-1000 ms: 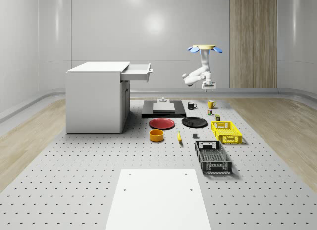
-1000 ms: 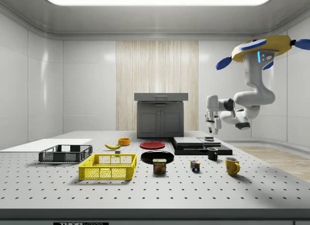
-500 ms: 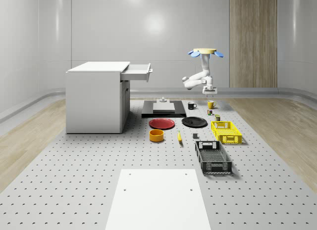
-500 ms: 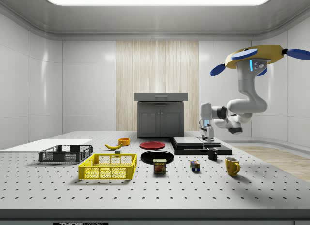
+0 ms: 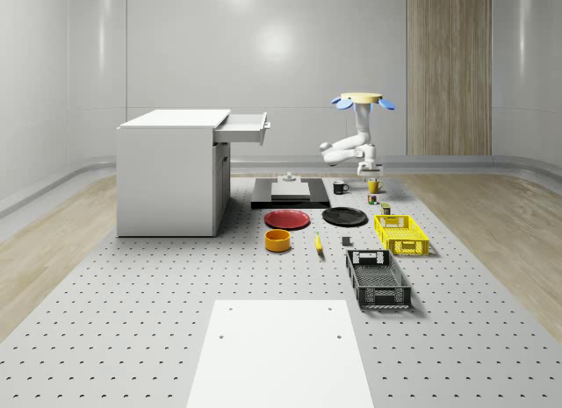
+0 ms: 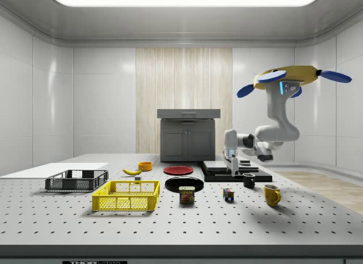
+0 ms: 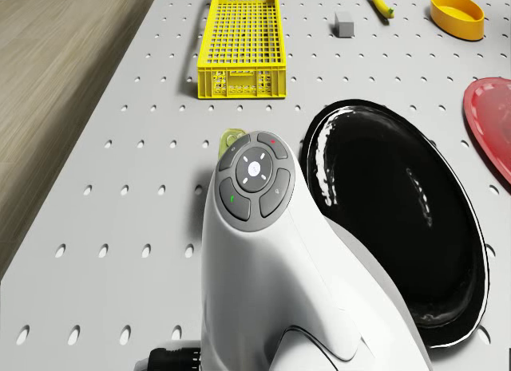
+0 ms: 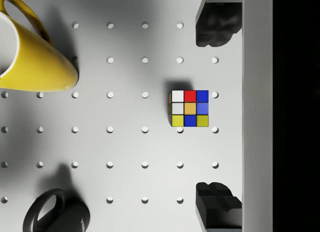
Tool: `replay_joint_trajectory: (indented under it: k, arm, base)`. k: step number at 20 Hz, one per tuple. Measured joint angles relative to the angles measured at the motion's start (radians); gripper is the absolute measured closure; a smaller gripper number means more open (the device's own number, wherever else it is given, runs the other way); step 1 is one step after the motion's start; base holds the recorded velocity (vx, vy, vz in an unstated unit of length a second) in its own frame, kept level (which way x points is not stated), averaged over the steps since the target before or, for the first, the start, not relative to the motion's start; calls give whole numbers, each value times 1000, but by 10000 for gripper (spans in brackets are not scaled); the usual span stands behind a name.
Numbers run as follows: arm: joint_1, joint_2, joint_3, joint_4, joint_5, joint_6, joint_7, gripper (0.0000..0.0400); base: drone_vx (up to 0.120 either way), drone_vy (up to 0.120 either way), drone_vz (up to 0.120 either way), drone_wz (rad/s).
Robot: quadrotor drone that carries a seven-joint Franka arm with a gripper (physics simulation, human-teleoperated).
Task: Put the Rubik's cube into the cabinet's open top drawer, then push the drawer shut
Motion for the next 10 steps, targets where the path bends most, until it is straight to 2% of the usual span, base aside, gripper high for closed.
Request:
replay_joint_trajectory:
  k: [1,5,8,10]
  arm:
    - [-2,-5,2,0,3,4,2,0]
    - [-8,-24,7,2,13,22,8,0]
    - [-13,-38,12,3,20,35,12,0]
    - [-16,-47,14,3,24,43,15,0]
  base:
    - [80,0,-120,0]
    - [0,0,-120,0]
    - [0,107,-120,0]
    - [0,0,-120,0]
